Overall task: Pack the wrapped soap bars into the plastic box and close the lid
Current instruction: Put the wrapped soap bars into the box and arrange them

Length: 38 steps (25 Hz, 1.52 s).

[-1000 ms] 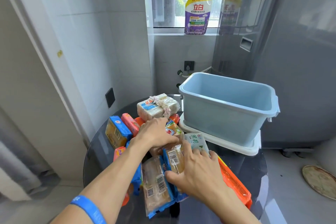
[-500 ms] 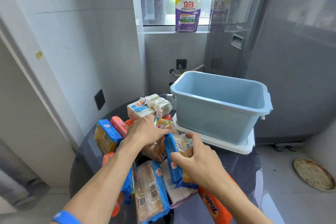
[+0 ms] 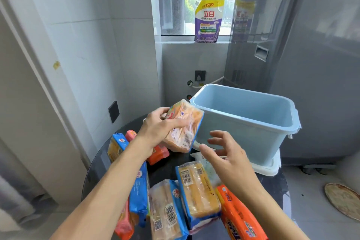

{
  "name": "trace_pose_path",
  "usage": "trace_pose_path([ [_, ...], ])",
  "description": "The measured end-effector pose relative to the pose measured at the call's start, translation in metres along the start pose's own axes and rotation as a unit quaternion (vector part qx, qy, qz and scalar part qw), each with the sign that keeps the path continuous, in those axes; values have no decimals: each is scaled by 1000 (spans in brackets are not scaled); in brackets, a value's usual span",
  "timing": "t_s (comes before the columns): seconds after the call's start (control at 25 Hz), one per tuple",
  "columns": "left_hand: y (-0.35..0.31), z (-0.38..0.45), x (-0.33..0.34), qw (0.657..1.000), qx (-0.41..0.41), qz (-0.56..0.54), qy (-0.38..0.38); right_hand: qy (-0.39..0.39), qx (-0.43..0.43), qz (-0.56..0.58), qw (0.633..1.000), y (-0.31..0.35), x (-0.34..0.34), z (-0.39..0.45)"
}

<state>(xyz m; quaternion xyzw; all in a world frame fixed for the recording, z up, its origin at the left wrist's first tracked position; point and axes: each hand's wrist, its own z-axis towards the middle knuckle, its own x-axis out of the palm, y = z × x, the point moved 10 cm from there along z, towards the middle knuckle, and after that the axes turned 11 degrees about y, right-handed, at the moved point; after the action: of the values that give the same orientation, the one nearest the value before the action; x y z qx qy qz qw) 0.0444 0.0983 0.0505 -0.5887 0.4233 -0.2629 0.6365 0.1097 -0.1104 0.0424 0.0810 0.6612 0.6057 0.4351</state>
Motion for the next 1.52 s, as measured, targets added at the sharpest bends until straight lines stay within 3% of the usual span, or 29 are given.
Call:
trace_pose_path([
  [0.08, -26, -9, 13, 996, 54, -65, -8, 45, -16, 127, 991, 15, 4, 11],
  [0.16, -43, -14, 28, 995, 86, -38, -26, 61, -6, 215, 975, 22, 7, 20],
  [0.28, -55, -10, 51, 992, 108, -57, 33, 4, 54, 309, 949, 6, -19, 30],
  [0.32, -56, -4, 49, 992, 114, -51, 18, -6, 66, 331, 941, -3, -28, 30],
  [0.4, -61, 14, 34, 986, 126, 74, -79, -19, 65, 354, 933, -14, -44, 25],
  [0.48, -52, 33, 29, 975, 54, 171, -129, -15, 56, 372, 927, -15, -51, 18],
  [0.56, -12, 55, 41, 995, -61, 38, -67, 4, 53, 362, 931, -10, -54, 22],
  [0.64, 9, 61, 59, 984, -105, -145, -17, 8, 28, 358, 933, -12, -70, 25],
  [0.76, 19, 68, 61, 981, -90, -169, -29, -2, 30, 341, 940, 0, -80, 30],
  [0.88, 23, 61, 63, 981, -59, -180, -33, -27, 2, 412, 911, 14, -86, 36],
  [1.12, 23, 46, 60, 985, -37, -165, -45, -54, 179, 319, 929, -23, -98, 87],
  [1.32, 18, 38, 61, 993, -23, -107, -50, -1, 270, 268, 925, -60, -65, 115],
  [1.44, 9, 28, 62, 997, 9, -32, -65, 72, 296, 93, 948, -77, -45, 130],
  [1.52, 9, 25, 63, 998, 17, -11, -64, 148, 298, -143, 932, -85, -36, 139],
])
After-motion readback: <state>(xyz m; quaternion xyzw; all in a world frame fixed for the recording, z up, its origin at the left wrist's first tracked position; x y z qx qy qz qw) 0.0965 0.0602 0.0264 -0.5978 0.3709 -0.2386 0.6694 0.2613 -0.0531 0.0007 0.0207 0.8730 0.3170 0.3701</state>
